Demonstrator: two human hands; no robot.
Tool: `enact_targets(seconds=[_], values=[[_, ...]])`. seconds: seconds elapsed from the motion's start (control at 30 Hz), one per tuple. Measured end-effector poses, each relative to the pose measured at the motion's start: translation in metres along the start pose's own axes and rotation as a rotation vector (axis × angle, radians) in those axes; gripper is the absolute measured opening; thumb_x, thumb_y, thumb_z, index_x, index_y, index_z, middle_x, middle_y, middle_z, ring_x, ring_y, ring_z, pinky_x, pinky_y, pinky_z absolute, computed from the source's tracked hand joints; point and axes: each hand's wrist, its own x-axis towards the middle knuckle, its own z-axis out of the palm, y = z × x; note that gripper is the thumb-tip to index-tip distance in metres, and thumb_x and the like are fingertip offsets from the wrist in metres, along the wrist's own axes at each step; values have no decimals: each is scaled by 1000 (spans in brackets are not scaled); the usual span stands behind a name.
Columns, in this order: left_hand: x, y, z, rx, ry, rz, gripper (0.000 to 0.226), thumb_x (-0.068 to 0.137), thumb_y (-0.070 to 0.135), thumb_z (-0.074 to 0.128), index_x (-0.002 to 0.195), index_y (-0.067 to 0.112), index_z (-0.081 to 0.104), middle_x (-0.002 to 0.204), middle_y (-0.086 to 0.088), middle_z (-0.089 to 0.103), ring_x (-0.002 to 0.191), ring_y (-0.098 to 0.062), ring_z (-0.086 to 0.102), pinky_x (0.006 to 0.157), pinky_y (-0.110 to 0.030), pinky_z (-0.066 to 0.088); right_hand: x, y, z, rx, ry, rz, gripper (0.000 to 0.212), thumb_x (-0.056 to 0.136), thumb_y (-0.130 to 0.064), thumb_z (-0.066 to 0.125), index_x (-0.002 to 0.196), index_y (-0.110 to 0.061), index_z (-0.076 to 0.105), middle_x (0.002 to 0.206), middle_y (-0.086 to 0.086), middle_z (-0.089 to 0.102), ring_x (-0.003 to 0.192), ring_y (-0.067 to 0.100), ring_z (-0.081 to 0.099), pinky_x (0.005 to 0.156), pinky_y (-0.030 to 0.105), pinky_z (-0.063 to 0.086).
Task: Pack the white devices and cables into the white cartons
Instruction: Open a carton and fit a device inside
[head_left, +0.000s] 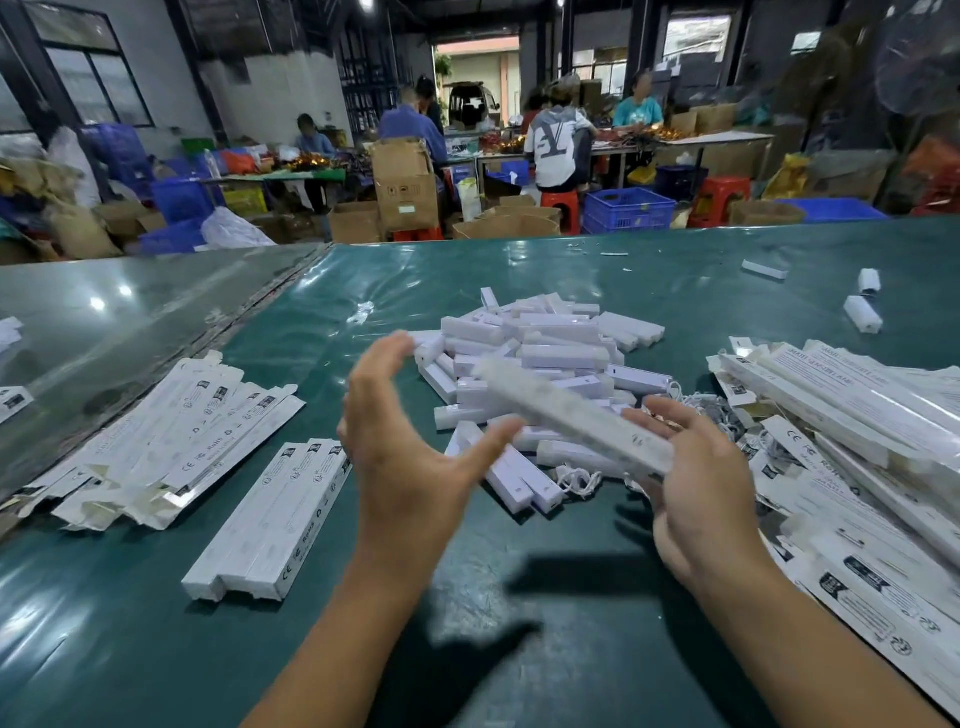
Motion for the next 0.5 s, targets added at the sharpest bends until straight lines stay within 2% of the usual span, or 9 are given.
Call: enact_targets(seconds=[0.07, 0.1, 0.17, 0.2, 0.27, 0.33, 0.37, 0.43, 0.5], values=[[3, 0, -3, -489, -223, -379, 105, 55, 73, 85, 142, 29, 45, 141, 14, 54, 133, -6, 50, 105, -24, 42, -1, -1, 1, 161, 31, 153, 38, 96, 4, 44, 92, -19, 74, 95, 9, 78, 75, 18, 77, 57, 29, 58], [0, 3, 0, -706, -392, -478, 104, 55, 70, 86, 141, 25, 49, 139, 10, 58, 132, -9, 53, 103, -26, 47, -4, 1, 4, 161, -27, 200, 36, 95, 4, 47, 92, -19, 75, 93, 10, 78, 75, 21, 77, 56, 29, 57], [-12, 5, 12, -933, -561, -448, 77, 76, 52, 83, 136, 12, 56, 136, -5, 64, 130, -22, 57, 103, -34, 49, -16, 11, 13, 66, -234, 214, 31, 95, 0, 49, 97, -19, 74, 90, 7, 78, 74, 20, 75, 55, 29, 56], [-16, 8, 15, -946, -552, -380, 58, 86, 43, 77, 131, 9, 60, 132, -11, 66, 128, -28, 59, 103, -41, 50, -21, 17, 15, -52, -324, 165, 28, 97, -5, 49, 99, -21, 72, 89, 3, 78, 75, 17, 74, 61, 32, 57], [-16, 10, 13, -881, -441, -289, 30, 94, 36, 69, 111, 12, 71, 115, -17, 72, 114, -35, 66, 98, -54, 50, -23, 27, 13, -470, -392, -133, 24, 105, -19, 47, 94, -26, 67, 86, -7, 74, 77, 6, 69, 72, 26, 52], [-9, 6, 7, -779, -293, -308, 20, 92, 38, 70, 90, 18, 71, 86, -14, 74, 88, -32, 70, 86, -57, 53, -13, 35, 8, -844, -414, -530, 16, 104, -21, 53, 91, -25, 62, 83, -8, 67, 83, 3, 60, 74, 20, 43], [-7, 4, 5, -740, -231, -330, 22, 89, 39, 72, 84, 18, 68, 73, -10, 70, 75, -29, 67, 81, -57, 52, -9, 38, 8, -977, -457, -626, 7, 100, -24, 59, 95, -22, 63, 89, -9, 63, 90, 8, 56, 79, 24, 42], [-6, 3, 6, -719, -157, -391, 27, 83, 40, 75, 80, 16, 64, 61, -7, 59, 61, -25, 58, 77, -61, 53, -2, 45, 11, -1248, -524, -663, 25, 93, -41, 68, 103, -19, 62, 101, -3, 57, 99, 18, 48, 86, 34, 41], [-8, 4, 12, -720, -158, -501, 25, 81, 37, 75, 84, 16, 62, 62, -4, 57, 59, -21, 57, 78, -61, 54, 2, 51, 15, -1442, -515, -689, 36, 91, -51, 65, 108, -19, 60, 107, -1, 53, 105, 22, 45, 87, 37, 41]])
